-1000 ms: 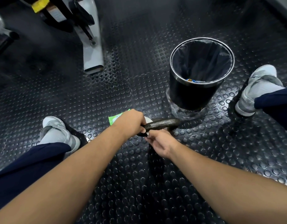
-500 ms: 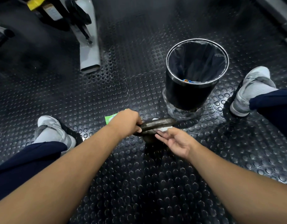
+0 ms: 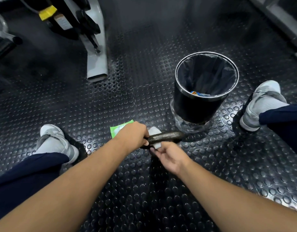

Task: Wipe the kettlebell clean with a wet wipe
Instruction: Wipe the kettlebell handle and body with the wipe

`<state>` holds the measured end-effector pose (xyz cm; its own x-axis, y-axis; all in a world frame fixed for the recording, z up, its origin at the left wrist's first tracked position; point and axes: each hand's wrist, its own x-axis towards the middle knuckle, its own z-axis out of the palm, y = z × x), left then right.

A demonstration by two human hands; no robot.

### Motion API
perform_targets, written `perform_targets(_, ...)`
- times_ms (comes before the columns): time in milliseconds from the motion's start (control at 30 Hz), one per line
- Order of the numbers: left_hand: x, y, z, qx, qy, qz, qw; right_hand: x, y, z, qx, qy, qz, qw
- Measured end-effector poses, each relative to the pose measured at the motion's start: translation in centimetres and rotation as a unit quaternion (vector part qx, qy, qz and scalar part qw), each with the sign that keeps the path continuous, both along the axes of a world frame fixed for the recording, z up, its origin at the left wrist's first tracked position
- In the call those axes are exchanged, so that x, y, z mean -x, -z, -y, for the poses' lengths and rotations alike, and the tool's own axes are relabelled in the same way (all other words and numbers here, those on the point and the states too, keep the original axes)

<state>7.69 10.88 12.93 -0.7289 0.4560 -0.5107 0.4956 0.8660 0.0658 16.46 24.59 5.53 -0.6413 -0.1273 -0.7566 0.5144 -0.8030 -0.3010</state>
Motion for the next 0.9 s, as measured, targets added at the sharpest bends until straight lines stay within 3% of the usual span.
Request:
perform_targets(233, 0.0, 0.5, 0.2, -0.005, -0.024, 0.013, 1.0, -0.9, -0.7, -2.3, 0.027, 0.115, 0.015, 0.993)
perform_targets(433, 0.1, 0.3, 0.0, 0.001, -0.009, 0.001, 1.0, -0.2, -1.8, 2.7, -0.006, -0.018, -0.012, 1.0)
perform_targets(567, 0.2, 0.0, -0.1, 0.003, -0.005, 0.007, 1.0, 0.0, -2.5, 3.0, -0.015, -0.042, -0.013, 0.999)
perform_targets(767, 0.2, 0.1, 0.1, -0.001, -0.017, 0.018, 1.0, -0.2, -2.2, -2.0, 0.041, 0.129, 0.019, 0.991)
perform_targets(900, 0.1, 0.1, 0.0, 0.003, -0.016, 0.018, 1.0, 0.2, -1.9, -1.4, 0.027, 0.168, 0.024, 0.985)
